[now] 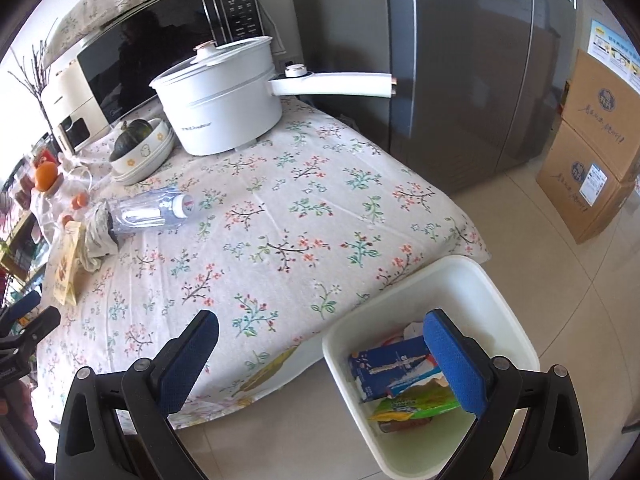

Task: Collect trash
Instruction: 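Withdraw both grippers from the bin back over the table, then reach the left gripper toward the yellow bread bag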

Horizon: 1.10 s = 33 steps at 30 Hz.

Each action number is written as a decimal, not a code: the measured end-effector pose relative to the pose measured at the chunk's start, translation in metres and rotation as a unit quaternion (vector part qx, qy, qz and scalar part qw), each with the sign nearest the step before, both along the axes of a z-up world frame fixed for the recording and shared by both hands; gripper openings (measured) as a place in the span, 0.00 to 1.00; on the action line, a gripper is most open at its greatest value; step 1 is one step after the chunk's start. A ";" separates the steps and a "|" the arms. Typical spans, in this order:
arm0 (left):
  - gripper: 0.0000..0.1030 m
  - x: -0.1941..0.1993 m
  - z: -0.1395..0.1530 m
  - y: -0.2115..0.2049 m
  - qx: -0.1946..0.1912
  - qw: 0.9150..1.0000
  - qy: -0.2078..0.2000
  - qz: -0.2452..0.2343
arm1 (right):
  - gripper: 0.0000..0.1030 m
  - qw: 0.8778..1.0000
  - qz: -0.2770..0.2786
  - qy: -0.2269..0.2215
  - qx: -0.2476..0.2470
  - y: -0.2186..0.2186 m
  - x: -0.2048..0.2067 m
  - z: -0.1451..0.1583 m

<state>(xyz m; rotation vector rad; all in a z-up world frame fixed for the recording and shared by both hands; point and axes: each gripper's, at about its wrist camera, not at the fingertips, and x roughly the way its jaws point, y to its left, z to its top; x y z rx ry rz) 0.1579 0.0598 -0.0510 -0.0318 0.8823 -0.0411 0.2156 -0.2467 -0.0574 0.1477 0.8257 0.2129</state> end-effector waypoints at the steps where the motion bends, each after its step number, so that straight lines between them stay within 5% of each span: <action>1: 0.99 -0.001 0.000 0.006 -0.001 1.000 0.001 0.004 | 1.00 1.000 0.005 -0.002 0.000 0.007 0.001 0.002; 15: 0.99 -0.015 -0.003 0.083 0.010 0.998 -0.005 0.063 | 1.00 0.997 0.072 -0.028 0.010 0.095 0.018 0.021; 26: 0.99 -0.002 -0.026 0.142 -0.017 0.996 -0.013 0.089 | 1.00 0.991 0.126 -0.026 0.036 0.156 0.037 0.017; 29: 0.99 0.009 -0.036 0.149 -0.027 0.994 -0.006 0.106 | 1.00 0.991 0.132 -0.020 0.034 0.167 0.044 0.012; 33: 0.99 0.029 -0.045 0.134 0.006 0.994 0.001 0.109 | 1.00 0.991 0.132 -0.006 0.038 0.175 0.055 0.003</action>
